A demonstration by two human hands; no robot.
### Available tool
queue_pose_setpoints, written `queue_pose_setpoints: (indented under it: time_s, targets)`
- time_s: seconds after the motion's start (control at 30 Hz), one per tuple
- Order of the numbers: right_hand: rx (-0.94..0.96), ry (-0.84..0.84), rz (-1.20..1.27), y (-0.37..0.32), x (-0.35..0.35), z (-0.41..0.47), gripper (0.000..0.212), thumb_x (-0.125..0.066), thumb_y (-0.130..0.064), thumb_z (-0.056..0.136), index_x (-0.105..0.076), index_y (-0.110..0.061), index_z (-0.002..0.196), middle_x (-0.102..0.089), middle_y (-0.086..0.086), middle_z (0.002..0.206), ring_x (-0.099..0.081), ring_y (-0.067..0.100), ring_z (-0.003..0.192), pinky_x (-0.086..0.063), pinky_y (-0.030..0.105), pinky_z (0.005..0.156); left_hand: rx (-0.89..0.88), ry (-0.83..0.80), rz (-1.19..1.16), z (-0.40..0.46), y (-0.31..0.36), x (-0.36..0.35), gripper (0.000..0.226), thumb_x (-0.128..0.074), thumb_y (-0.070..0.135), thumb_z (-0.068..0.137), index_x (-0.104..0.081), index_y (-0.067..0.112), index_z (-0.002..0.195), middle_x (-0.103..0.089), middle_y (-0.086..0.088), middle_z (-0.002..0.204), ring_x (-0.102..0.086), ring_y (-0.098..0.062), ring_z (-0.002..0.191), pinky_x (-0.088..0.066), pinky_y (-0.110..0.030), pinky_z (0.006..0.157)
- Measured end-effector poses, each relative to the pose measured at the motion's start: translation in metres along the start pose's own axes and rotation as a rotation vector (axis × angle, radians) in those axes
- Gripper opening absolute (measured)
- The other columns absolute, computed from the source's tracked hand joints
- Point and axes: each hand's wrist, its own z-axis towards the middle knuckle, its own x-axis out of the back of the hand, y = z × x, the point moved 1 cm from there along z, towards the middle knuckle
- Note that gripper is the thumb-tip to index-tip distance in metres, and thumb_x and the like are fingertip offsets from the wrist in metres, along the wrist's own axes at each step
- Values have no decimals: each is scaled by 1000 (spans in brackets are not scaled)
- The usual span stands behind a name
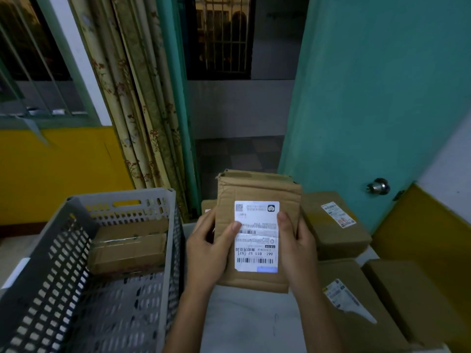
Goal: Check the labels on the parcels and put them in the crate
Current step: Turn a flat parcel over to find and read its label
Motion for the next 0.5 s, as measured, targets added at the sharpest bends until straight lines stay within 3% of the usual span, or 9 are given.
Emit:
queue_pose_setpoints:
  time_s: [0.07, 0.13, 0.23, 0.33, 0.43, 0.5]
  targets:
    - [19, -55, -8, 1, 1, 0, 26, -56, -60, 83, -59, -51, 107, -74, -28, 91, -72, -4, 84, -54, 16, 65, 49, 66, -36, 1, -1, 1, 33, -80, 39, 85, -74, 33, 117, -76, 10, 112, -72, -11, 105, -59, -45, 92]
    - [54, -98, -3, 6, 1, -3, 36, -64, -53, 85, -56, -52, 121, -74, -27, 103, -72, -1, 95, -58, 19, 73, 89, 121, -74, 2, 0, 2, 30, -80, 28, 87, -76, 27, 117, -79, 9, 104, -75, -12, 97, -61, -48, 89]
    - [71, -73, 13, 13, -2, -6, 39, -65, -50, 90, -58, -45, 128, -75, -20, 108, -73, 6, 99, -60, 27, 82, 58, 156, -38, 1, 4, -1, 29, -81, 25, 85, -76, 34, 112, -78, 18, 95, -75, -5, 90, -63, -37, 82]
    - [70, -31, 19, 12, -4, -5, 29, -61, -43, 93, -62, -43, 122, -77, -15, 106, -73, 5, 96, -60, 24, 79, 31, 116, 16, 1, 5, 1, 27, -79, 31, 87, -71, 46, 109, -76, 25, 97, -73, 1, 93, -61, -30, 81]
    - [57, -10, 37, 6, -3, -3, 26, -58, -55, 91, -59, -54, 117, -72, -20, 111, -70, 0, 97, -55, 15, 74, 55, -59, 7, 1, 4, 1, 40, -67, 33, 95, -61, 41, 134, -73, 28, 112, -69, 4, 106, -56, -21, 88]
    - [57, -19, 31, 5, -4, 0, 41, -57, -70, 87, -54, -61, 128, -68, -18, 124, -68, 3, 106, -57, 25, 85, 84, -124, -30, -1, 5, 0, 38, -58, 30, 100, -53, 46, 134, -69, 35, 111, -66, 9, 105, -51, -9, 83]
